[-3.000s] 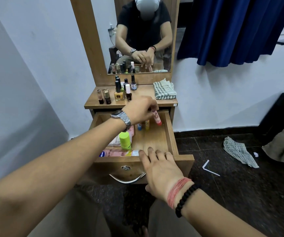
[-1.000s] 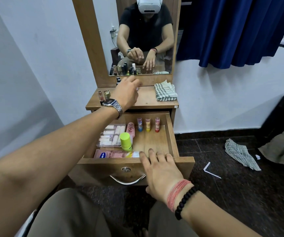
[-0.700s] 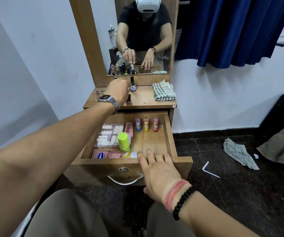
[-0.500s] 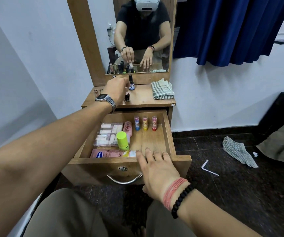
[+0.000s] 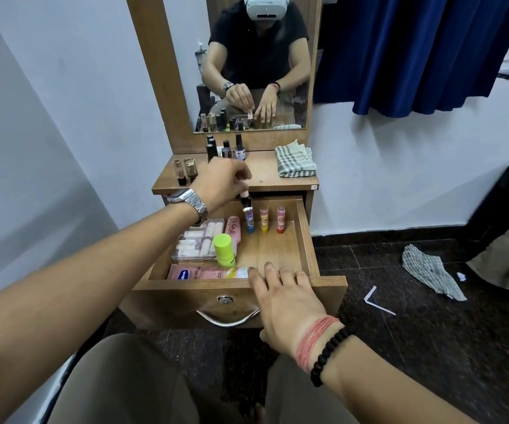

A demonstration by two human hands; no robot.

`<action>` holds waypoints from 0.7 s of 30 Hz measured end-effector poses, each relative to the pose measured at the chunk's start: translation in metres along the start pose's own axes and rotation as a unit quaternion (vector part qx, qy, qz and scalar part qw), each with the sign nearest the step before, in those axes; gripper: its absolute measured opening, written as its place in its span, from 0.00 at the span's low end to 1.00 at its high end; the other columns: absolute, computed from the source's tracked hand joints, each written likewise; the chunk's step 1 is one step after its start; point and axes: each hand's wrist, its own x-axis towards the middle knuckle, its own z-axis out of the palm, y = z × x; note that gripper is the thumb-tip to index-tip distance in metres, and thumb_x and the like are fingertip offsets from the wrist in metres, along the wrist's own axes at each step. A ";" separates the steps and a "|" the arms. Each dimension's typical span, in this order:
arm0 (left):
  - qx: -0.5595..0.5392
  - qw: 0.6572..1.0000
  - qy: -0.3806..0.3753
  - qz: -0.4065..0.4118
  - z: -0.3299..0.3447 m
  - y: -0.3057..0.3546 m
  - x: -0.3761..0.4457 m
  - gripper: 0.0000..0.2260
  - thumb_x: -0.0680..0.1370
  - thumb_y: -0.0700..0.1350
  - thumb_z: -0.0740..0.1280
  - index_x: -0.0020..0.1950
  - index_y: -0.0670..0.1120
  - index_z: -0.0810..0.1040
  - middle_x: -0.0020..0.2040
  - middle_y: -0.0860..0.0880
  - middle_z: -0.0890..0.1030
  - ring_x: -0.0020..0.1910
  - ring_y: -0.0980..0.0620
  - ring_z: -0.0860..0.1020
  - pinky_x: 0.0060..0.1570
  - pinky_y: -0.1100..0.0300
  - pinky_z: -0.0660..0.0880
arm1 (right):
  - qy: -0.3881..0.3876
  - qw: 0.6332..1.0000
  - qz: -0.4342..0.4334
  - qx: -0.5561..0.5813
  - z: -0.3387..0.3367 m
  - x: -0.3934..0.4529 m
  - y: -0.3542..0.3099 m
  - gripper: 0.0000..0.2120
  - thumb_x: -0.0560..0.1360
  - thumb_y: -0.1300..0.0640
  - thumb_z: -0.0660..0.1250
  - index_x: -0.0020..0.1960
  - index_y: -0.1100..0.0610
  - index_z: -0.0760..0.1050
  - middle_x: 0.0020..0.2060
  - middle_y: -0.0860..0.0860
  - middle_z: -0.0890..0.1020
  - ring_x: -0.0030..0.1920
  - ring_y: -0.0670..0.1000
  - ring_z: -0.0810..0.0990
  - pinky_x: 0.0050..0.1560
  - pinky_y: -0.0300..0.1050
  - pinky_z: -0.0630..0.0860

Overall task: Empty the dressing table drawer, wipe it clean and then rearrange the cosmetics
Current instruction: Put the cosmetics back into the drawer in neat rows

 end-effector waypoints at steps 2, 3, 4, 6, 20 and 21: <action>0.001 0.999 -0.041 -0.002 0.010 0.003 -0.010 0.08 0.75 0.42 0.70 0.53 0.45 0.82 0.49 0.48 0.83 0.48 0.52 0.80 0.51 0.57 0.78 | 0.002 1.000 0.002 0.001 0.000 0.000 0.000 0.41 0.78 0.52 0.63 0.78 0.56 0.39 0.77 0.59 0.49 0.74 0.61 0.55 0.73 0.60 0.53; 0.006 0.998 -0.058 -0.002 0.016 0.004 -0.013 0.07 0.75 0.42 0.70 0.52 0.45 0.82 0.48 0.48 0.84 0.47 0.52 0.80 0.49 0.58 0.78 | 0.003 1.000 0.002 0.001 0.000 0.000 0.000 0.41 0.77 0.52 0.64 0.78 0.56 0.39 0.77 0.59 0.50 0.74 0.61 0.56 0.73 0.60 0.53; 0.011 0.997 -0.072 0.001 0.021 0.004 -0.016 0.06 0.75 0.41 0.69 0.51 0.45 0.82 0.48 0.48 0.84 0.46 0.53 0.80 0.47 0.60 0.77 | 0.004 1.000 0.003 0.001 0.001 0.000 -0.001 0.41 0.77 0.52 0.64 0.78 0.56 0.40 0.76 0.59 0.50 0.74 0.61 0.56 0.72 0.60 0.54; 0.021 0.996 -0.088 0.000 0.030 0.004 -0.019 0.06 0.75 0.41 0.69 0.50 0.46 0.83 0.47 0.48 0.84 0.45 0.51 0.80 0.45 0.60 0.75 | 0.006 1.000 0.003 0.004 0.001 0.000 -0.001 0.41 0.77 0.53 0.64 0.78 0.56 0.40 0.77 0.59 0.50 0.73 0.60 0.56 0.72 0.60 0.54; 0.040 0.991 -0.123 -0.040 0.064 -0.002 -0.017 0.07 0.75 0.41 0.67 0.51 0.46 0.82 0.52 0.48 0.82 0.55 0.48 0.78 0.52 0.55 0.74 | 0.017 1.000 -0.002 0.015 0.003 0.001 0.001 0.40 0.77 0.52 0.64 0.78 0.57 0.42 0.76 0.59 0.51 0.74 0.60 0.55 0.72 0.59 0.54; 0.042 0.991 -0.124 -0.039 0.064 -0.002 -0.017 0.07 0.75 0.41 0.67 0.51 0.46 0.82 0.52 0.48 0.82 0.55 0.48 0.78 0.53 0.55 0.74 | 0.019 1.000 -0.002 0.016 0.003 0.000 0.001 0.40 0.77 0.52 0.64 0.78 0.57 0.43 0.76 0.59 0.52 0.74 0.60 0.55 0.73 0.59 0.54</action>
